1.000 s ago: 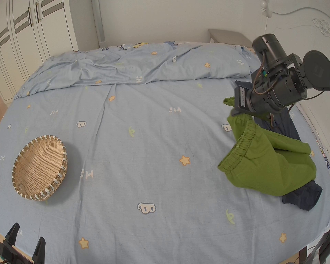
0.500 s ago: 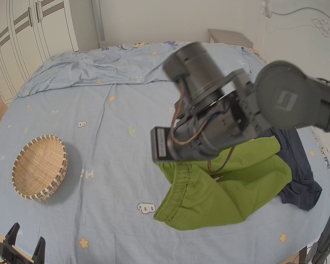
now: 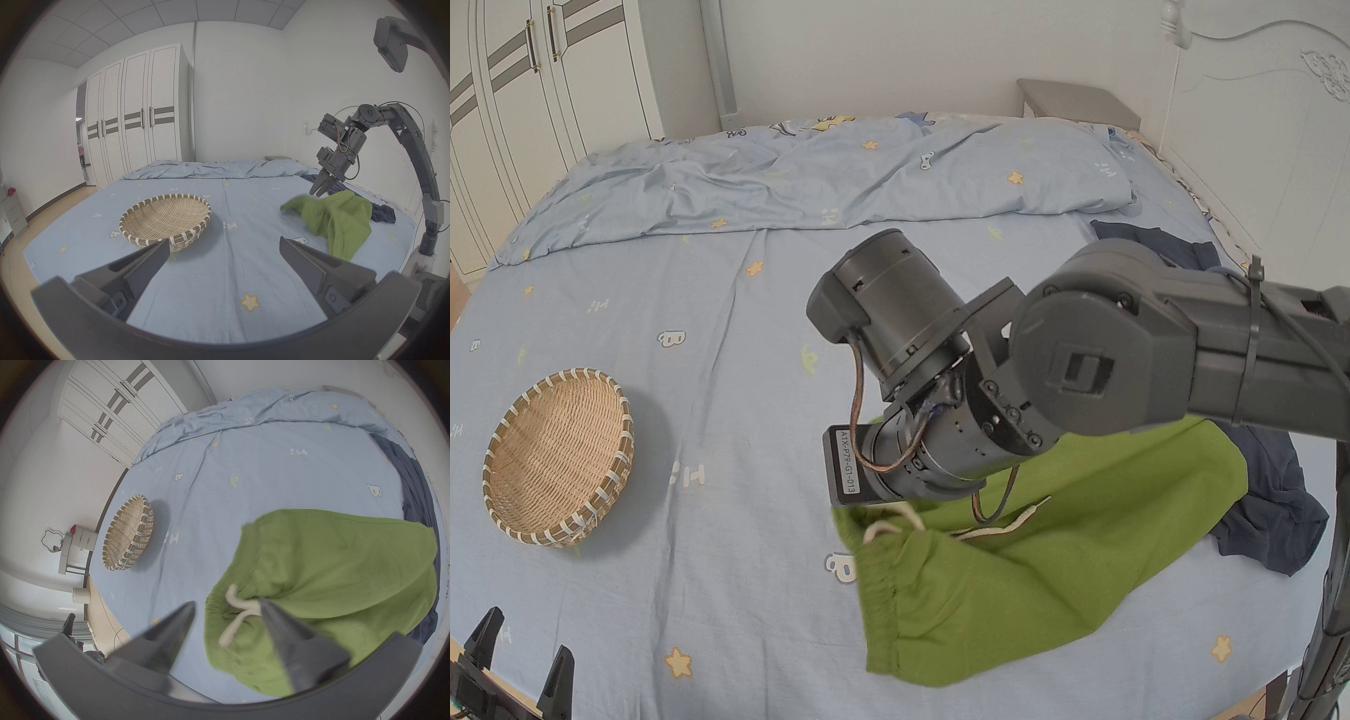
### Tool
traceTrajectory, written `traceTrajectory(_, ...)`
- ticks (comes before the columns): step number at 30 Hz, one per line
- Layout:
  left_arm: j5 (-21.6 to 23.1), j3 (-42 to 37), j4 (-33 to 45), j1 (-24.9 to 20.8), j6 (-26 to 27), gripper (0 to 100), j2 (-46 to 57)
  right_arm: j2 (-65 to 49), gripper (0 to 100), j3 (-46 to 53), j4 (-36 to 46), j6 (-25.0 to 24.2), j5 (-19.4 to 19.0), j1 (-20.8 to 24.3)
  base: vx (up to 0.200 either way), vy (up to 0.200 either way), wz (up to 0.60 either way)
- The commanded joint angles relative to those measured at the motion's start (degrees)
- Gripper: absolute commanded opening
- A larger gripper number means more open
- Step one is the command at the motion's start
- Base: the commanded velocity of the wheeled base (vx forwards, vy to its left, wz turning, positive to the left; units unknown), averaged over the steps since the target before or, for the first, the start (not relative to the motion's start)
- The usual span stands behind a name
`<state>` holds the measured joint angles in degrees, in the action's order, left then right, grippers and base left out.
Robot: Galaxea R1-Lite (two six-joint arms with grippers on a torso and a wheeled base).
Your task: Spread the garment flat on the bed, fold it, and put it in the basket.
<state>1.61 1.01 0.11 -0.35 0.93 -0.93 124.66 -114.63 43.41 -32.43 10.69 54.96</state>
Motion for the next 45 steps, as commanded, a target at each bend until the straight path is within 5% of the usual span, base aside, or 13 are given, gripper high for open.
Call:
traceTrajectory(1,0.06,-0.92,-0.02,-0.09,0.04,100,0.57,0.58,100,0.04,0.10,0.00,0.03,-0.20,0.000,0.000,0.00)
traceTrajectory(7,-0.20,0.04,-0.37,0.18,-0.05,100,0.75,0.85,100,0.04,0.71,-0.27,-0.23,-1.52,0.000,0.000,0.00)
traceTrajectory(11,0.85,17.01,1.38,-0.79,-8.31,100,-2.59,-3.64,100,0.04,4.31,-1.06,-2.08,-4.42,0.000,0.000,0.00)
traceTrajectory(14,4.10,20.79,5.95,-1.14,-8.31,100,-10.32,-7.59,100,0.04,6.95,-1.15,-5.68,-6.44,0.000,0.000,0.00)
traceTrajectory(16,13.07,22.28,6.22,-1.05,-7.08,100,-18.67,-13.48,100,0.04,10.20,-1.24,-12.36,-9.96,0.000,0.000,0.00)
traceTrajectory(17,14.04,22.54,6.04,-1.05,-7.08,100,-19.82,-14.18,100,0.04,10.55,-1.24,-13.24,-10.39,0.000,0.000,0.00)
traceTrajectory(19,20.89,24.65,4.46,-1.32,-7.61,100,-30.19,-19.72,100,0.04,13.45,-1.24,-21.33,-15.49,0.000,0.000,0.00)
traceTrajectory(23,27.48,24.74,1.30,-5.62,-10.59,100,-43.37,-26.58,100,0.04,13.28,-1.32,-30.99,-24.28,0.000,0.000,0.00)
traceTrajectory(25,28.45,24.48,-0.20,-8.52,-12.18,100,-47.24,-28.16,100,0.04,12.14,-1.24,-32.14,-26.92,0.000,0.000,0.00)
traceTrajectory(27,28.80,23.33,-5.03,-15.55,-15.96,100,-57.17,-31.50,100,9.95,4.93,-0.71,-32.31,-30.79,0.000,0.000,0.00)
traceTrajectory(29,28.80,22.98,-7.14,-17.31,-16.75,100,-60.86,-32.73,100,14.26,1.33,-0.53,-32.31,-31.66,0.000,0.000,0.00)
traceTrajectory(34,28.71,18.24,-27.97,-25.31,-17.10,100,-86.17,-39.67,100,40.36,-24.51,0.79,-30.47,-36.50,0.000,0.000,0.00)
traceTrajectory(45,34.95,5.49,-65.41,-31.02,-18.07,100,-110.52,-43.36,100,49.94,-28.29,1.67,-30.03,-38.70,0.000,0.000,0.00)
